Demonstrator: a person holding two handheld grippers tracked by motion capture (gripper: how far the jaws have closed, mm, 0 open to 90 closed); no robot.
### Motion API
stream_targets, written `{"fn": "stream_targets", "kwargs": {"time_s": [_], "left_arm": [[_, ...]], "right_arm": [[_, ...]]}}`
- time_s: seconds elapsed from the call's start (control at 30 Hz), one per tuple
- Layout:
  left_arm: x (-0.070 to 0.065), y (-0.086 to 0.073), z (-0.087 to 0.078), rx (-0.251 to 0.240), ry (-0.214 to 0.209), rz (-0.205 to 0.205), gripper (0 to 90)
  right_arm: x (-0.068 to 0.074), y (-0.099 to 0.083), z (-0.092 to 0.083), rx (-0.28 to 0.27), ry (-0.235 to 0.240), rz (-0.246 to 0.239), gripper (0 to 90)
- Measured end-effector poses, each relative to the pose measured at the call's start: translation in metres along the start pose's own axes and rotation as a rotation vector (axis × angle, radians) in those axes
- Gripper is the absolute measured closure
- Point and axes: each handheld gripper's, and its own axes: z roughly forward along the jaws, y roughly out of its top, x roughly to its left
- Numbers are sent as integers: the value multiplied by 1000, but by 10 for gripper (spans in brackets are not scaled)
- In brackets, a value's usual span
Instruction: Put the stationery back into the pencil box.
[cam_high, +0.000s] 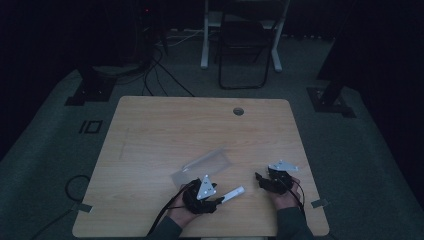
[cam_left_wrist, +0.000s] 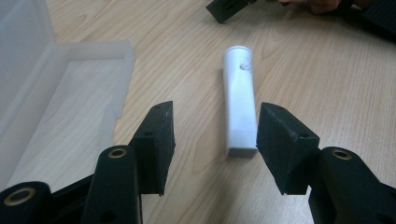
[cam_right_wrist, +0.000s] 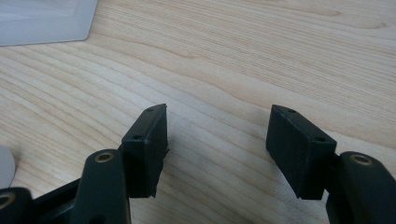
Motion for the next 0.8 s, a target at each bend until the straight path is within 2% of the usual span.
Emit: {"fn": "stream_targets", "kwargs": {"time_s": [0.2,0.37,0.7,0.8], "left_arm": [[0,3,5,-14,-18,-23,469],[-4,7,11,2,-4,0,471],[-10,12,26,34,-9,27,488],[-11,12,30,38,-16,19,497]], "right_arm": [[0,0,0,2,3,-3,375],[0,0,0,2,3,-3,374],[0,0,0,2,4,-3,372],[0,0,0,2,4,-3,371]]}}
